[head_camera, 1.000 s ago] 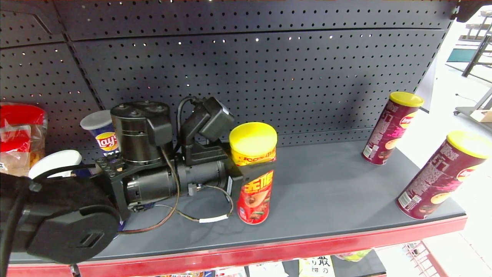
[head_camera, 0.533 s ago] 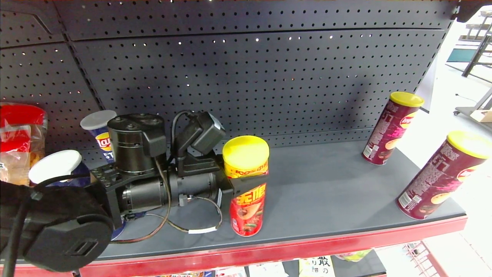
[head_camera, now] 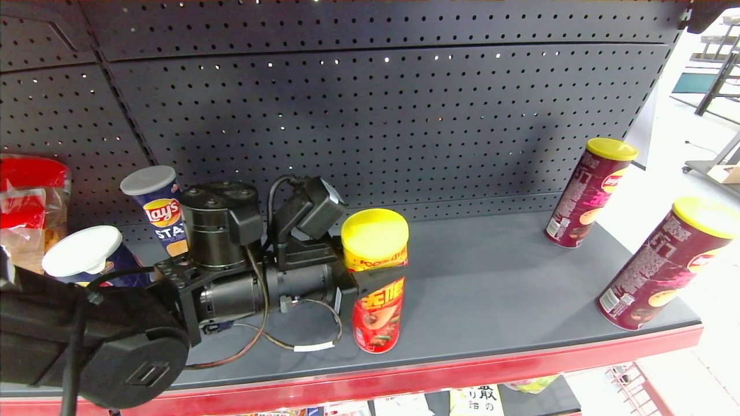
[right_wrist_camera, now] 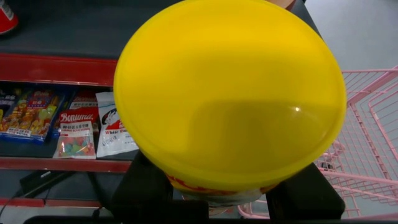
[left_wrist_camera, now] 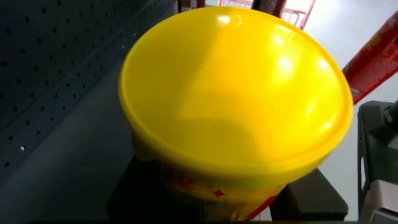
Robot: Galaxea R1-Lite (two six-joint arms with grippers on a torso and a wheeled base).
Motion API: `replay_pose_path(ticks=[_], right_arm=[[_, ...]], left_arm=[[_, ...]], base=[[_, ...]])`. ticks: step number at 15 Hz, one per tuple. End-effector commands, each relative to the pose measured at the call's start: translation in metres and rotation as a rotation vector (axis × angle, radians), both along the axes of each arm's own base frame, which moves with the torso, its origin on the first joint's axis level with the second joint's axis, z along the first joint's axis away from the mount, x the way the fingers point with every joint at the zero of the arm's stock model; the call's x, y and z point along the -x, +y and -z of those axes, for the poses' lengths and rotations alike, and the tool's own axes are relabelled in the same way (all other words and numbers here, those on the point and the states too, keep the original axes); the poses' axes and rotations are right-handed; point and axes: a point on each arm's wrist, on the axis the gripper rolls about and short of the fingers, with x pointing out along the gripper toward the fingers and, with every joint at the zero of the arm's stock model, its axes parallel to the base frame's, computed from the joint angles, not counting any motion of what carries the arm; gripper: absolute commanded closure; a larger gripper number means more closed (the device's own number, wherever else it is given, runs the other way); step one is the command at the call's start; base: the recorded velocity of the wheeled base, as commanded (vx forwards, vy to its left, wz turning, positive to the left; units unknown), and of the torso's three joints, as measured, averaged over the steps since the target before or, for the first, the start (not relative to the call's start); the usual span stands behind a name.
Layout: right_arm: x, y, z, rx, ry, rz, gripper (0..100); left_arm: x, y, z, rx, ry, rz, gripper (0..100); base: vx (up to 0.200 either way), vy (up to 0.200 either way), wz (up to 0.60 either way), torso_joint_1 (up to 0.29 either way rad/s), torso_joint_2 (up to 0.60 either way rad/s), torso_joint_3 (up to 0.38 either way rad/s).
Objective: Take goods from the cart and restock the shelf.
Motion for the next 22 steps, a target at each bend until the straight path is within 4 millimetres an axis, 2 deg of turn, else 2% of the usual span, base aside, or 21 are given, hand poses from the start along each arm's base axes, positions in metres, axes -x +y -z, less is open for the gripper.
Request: replay_pose_path(ticks=[1,15,16,22], right_arm=[[-0.0001,0.0000,-0.0001,0.000,0.001,-0.001,100],[-0.0001,0.0000,-0.0005,0.003,0.000,0.000,100],[-0.0001,0.0000,-0.0005,0.003,0.000,0.000,100],[-0.0001,0.0000,-0.0005,0.003,0.000,0.000,100]], left_arm=[[0.0049,0.0035,0.0048,-0.010,0.018,0.002,100],[0.0081,0.0063,0.0109,-0.019,0.041,0.030,100],[0.0079,0.0073,0.0116,-0.021,0.042,0.027,0],[0.0101,0.0097,0.0117,-0.013,0.030,0.018,0]], base=[[0.000,0.000,0.00,0.000,0.00,0.000],[0.000,0.000,0.00,0.000,0.00,0.000],[0.000,0.000,0.00,0.000,0.00,0.000],[0.000,0.000,0.00,0.000,0.00,0.000]])
